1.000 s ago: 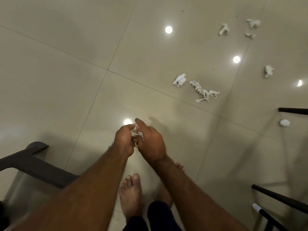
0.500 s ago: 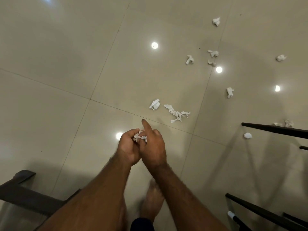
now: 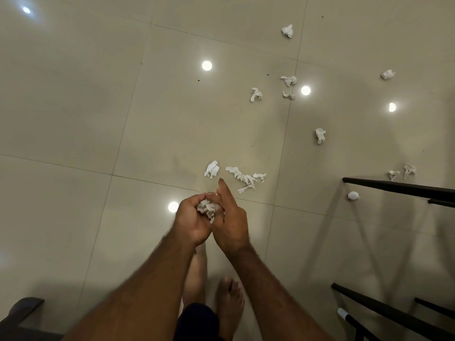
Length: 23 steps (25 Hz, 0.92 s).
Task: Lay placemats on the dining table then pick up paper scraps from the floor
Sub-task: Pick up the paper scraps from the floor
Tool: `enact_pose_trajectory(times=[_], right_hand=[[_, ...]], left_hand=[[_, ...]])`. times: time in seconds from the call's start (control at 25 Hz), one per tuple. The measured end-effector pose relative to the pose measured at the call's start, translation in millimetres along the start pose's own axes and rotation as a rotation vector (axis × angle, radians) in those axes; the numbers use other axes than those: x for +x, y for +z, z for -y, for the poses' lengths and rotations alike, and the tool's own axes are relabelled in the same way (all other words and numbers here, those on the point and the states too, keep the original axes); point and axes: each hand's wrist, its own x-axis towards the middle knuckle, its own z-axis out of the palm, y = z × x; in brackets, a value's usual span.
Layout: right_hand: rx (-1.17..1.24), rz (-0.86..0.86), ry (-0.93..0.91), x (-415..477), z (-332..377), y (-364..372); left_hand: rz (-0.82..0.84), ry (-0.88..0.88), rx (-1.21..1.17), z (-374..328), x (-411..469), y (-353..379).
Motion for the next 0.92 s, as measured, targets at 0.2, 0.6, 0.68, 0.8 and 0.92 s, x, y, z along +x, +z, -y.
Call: enact_pose_trajectory(times=[0.2,0.6,0.68,0.8,0.92], right_hand=[[0.218,-0.101,0.118,22.6,-16.3,9.3],[-0.180,-0.331,0.364,117.3,-123.2,-23.6],[-0.251,-0.294,0.428,143.4,-137.2,-29.9],[-0.295,-0.294,0.484,173.2,-138.3,-21.8],[-0.396,-0.303,0.514,185.1,-134.8,5.8]], left_hand=[[-0.042,-0.037,0.082,-12.9,30.4,12.1],[-0.225,0.046,0.341,-42.6,78.3,-13.8],[-0.225,0.065,0.372,-55.9,86.9,-18.7],[-0.238,0.075,0.398,-68.7,96.4,-25.0],[-0.242,0.083,0.407,-76.2,103.2,-28.3]])
